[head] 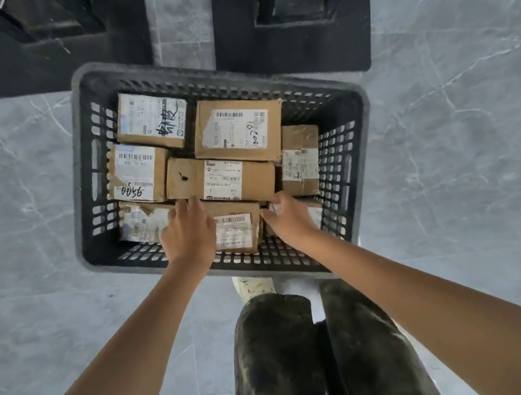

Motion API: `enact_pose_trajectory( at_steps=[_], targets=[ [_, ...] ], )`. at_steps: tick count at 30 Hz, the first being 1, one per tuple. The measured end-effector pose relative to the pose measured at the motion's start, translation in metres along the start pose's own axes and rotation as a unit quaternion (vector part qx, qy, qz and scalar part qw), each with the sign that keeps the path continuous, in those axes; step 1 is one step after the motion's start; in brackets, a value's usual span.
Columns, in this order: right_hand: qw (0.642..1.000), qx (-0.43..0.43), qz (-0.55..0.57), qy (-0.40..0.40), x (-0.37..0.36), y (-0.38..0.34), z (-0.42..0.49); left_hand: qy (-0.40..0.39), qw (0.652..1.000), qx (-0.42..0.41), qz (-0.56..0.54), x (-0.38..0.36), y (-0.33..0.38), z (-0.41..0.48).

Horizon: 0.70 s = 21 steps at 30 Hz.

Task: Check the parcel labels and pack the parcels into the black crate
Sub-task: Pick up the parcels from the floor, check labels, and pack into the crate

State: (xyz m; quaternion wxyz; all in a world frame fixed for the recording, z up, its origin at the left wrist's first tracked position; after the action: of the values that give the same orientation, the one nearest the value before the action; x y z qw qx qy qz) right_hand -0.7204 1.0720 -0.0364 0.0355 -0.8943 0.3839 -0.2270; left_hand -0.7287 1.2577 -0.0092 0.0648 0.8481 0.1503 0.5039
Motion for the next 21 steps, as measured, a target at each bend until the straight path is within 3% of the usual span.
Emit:
enact_pose_trajectory(
  at_steps=[6, 13, 17, 21],
  targets=[
    [0.997, 0.063, 0.034, 0.023, 0.107, -0.069, -0.101, 0.054, 0.997, -0.044, -0.038, 0.148, 0.063, -0.024],
    [0.973, 0.174, 0.128, 0.084, 0.259, -0.201, -0.296, 0.152, 0.977, -0.130, -0.068, 0.411, 0.191, -0.068],
    [0.924, 0.291, 0.197, 0.151, 0.354, -0.252, -0.444, 0.244, 0.951, -0.175, -0.068, 0.549, 0.263, -0.125],
    [0.867, 0.373, 0.258, 0.205, 0.426, -0.260, -0.579, 0.319, 0.916, -0.222, -0.104, 0.651, 0.323, -0.197]
  ],
)
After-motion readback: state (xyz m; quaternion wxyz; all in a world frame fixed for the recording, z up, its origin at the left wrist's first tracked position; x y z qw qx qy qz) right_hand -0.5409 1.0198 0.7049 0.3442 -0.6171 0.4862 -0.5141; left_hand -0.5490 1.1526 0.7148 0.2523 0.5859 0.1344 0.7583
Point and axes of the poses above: each hand's wrist, its own z-axis towards the middle knuckle, its own x-axis out of the back of the hand, y = z × x, the point moved 10 cm from there along z, towards the middle knuckle, and after that the axes turned 14 degrees about -x, right-handed, at the moved point
